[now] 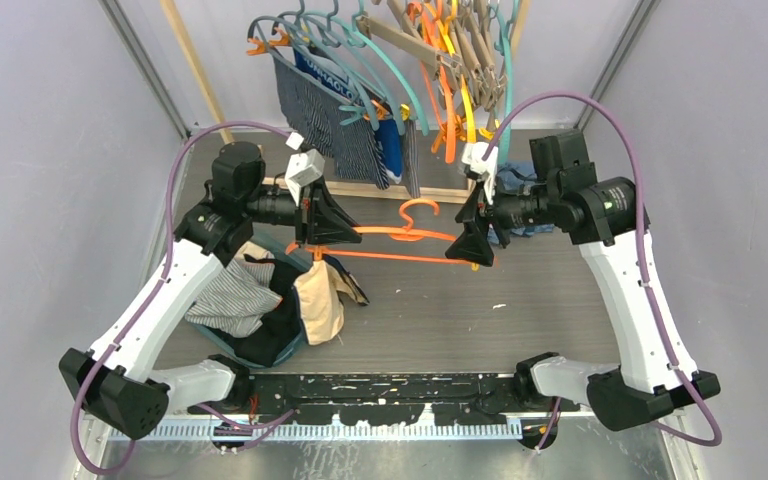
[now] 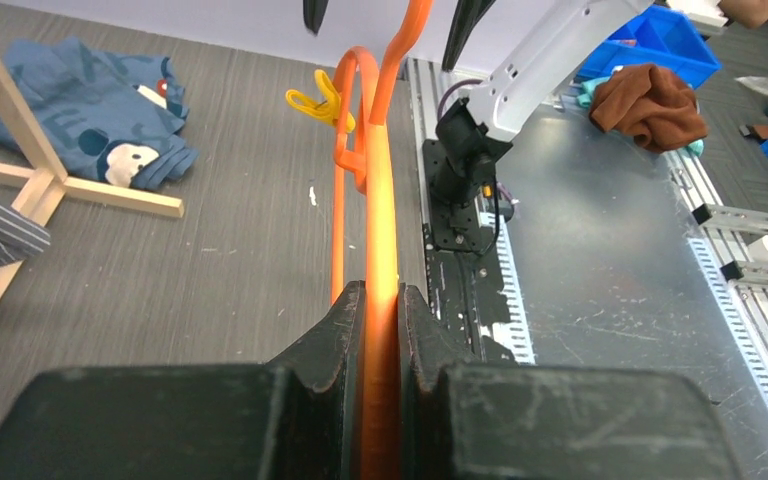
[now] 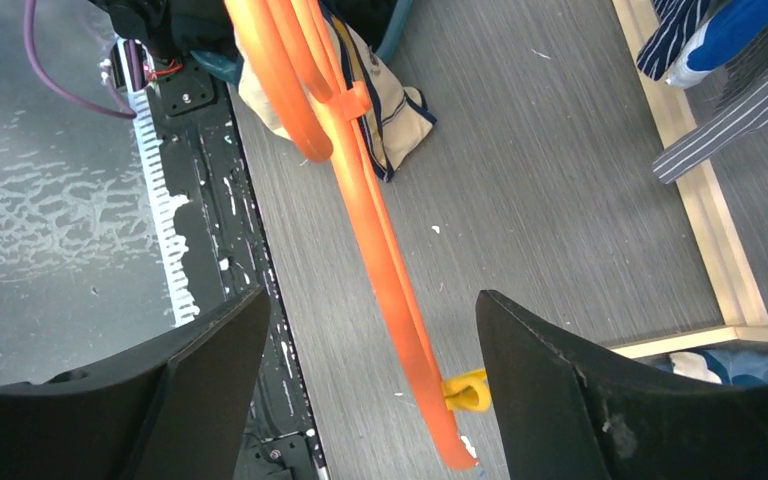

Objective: Remove the underwear clipped to the hanger
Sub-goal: Remove the underwear from the hanger.

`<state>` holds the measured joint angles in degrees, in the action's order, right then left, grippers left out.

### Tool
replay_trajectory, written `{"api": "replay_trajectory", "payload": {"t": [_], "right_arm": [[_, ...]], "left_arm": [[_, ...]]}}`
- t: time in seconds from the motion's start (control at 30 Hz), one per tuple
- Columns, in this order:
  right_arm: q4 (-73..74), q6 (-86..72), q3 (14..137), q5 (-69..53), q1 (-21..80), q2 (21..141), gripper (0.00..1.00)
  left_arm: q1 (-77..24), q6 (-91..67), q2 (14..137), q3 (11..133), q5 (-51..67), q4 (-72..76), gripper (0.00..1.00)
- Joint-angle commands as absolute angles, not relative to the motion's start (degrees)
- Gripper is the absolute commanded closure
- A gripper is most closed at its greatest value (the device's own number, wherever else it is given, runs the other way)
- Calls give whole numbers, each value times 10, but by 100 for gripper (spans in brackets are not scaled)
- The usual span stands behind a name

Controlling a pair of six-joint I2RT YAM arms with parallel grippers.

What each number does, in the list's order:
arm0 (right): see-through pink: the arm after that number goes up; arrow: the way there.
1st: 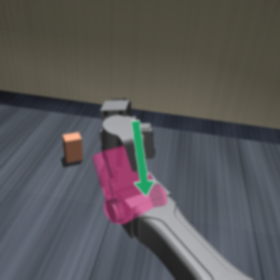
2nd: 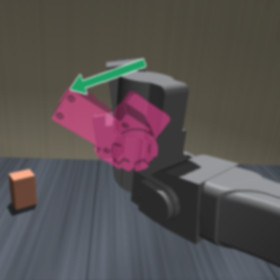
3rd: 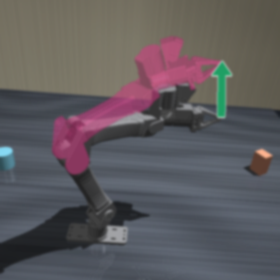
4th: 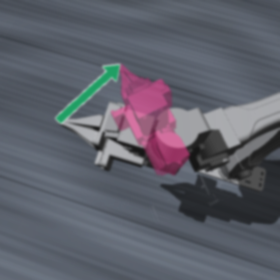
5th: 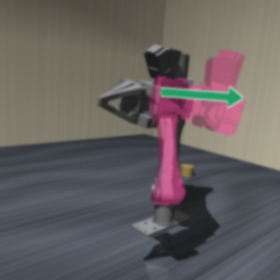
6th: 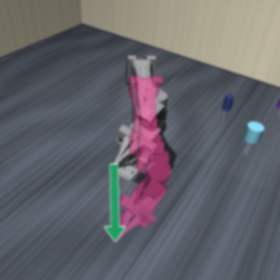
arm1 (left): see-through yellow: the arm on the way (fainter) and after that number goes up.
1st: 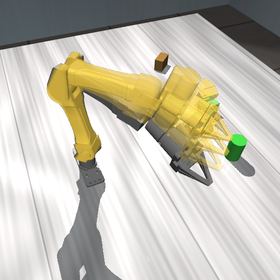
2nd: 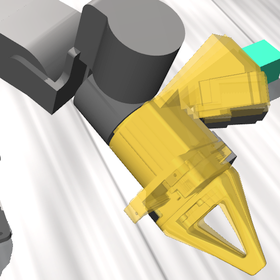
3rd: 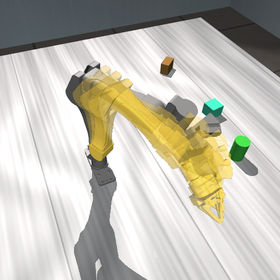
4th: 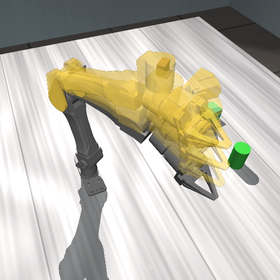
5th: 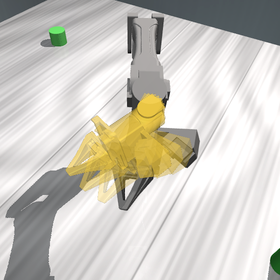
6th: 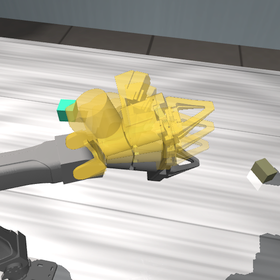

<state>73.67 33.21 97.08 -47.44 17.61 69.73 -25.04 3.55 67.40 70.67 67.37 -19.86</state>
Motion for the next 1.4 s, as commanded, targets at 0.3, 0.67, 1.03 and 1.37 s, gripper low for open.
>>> {"api": "replay_trajectory", "payload": {"t": [0.3, 0.67, 1.03, 1.37], "right_arm": [[673, 338, 897, -481, 195, 645, 41], [661, 344, 899, -490, 194, 642, 63], [640, 371, 854, -460, 191, 591, 99], [654, 429, 822, -453, 178, 530, 99]], "left_arm": [[-263, -169, 669, 685, 692, 31, 100], [-274, -174, 678, 675, 697, 31, 100], [-271, -122, 646, 662, 697, -32, 63], [-193, -120, 611, 684, 687, -130, 2]]}}
